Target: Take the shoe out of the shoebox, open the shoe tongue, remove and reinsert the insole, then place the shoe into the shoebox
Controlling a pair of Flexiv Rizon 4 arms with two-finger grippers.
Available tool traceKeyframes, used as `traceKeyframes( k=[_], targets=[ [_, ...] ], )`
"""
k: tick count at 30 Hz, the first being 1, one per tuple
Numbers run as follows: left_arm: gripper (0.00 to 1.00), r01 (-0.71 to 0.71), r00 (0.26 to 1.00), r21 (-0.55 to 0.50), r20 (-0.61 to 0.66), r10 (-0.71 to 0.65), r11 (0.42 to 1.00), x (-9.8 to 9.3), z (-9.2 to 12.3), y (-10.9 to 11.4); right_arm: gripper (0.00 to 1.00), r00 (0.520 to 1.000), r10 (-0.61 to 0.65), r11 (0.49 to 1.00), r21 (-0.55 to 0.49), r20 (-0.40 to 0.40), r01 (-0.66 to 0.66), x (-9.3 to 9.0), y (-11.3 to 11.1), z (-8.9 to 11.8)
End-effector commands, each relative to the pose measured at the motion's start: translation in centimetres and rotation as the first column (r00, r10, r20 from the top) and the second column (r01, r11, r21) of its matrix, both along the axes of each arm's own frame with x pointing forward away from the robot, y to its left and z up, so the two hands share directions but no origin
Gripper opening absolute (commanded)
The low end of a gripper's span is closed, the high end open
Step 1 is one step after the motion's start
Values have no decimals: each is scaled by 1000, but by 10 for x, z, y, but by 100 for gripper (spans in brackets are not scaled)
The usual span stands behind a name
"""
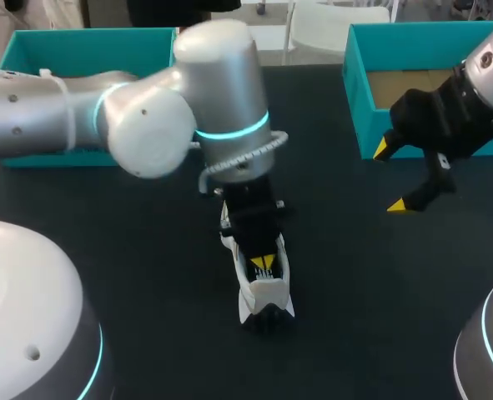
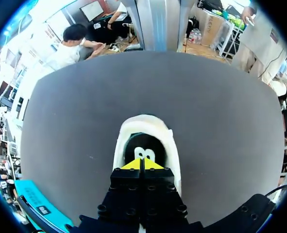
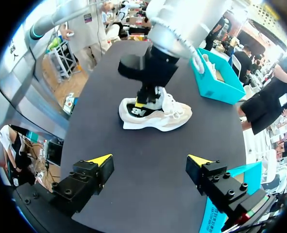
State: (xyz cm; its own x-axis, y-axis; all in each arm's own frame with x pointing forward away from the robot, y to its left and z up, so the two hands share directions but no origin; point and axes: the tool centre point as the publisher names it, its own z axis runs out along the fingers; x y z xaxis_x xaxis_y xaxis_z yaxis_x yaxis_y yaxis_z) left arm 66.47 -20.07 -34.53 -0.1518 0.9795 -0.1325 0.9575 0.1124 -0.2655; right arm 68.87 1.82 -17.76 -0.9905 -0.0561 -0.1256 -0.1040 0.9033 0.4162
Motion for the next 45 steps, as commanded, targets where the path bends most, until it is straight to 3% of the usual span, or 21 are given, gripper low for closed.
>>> traceKeyframes(
  k=[1, 11, 21, 30, 37, 45],
  targets=[
    [0, -16, 1000, 4, 20, 16, 1000, -1, -30, -10, 100, 1000, 1, 1000, -3, -2, -1, 2, 1, -1],
    [0, -38, 997, 8, 61, 37, 999, -2, -66, -7, 100, 1000, 1, 1000, -3, -2, -1, 2, 1, -1],
    [0, -30, 997, -48, 70, 33, 998, -6, -26, -1, 100, 1000, 1, 1000, -3, -2, -1, 2, 1, -1],
    [0, -11, 997, -61, 78, 16, 998, -16, -44, -16, 100, 1000, 1, 1000, -3, -2, -1, 2, 1, -1],
    [0, -5, 995, 20, 100, 3, 1000, -15, -64, -16, 100, 1000, 1, 1000, -3, -2, -1, 2, 1, -1],
    [0, -31, 987, 36, 161, 25, 999, 0, -25, 4, 100, 1000, 1, 1000, -3, -2, -1, 2, 1, -1]
  ],
)
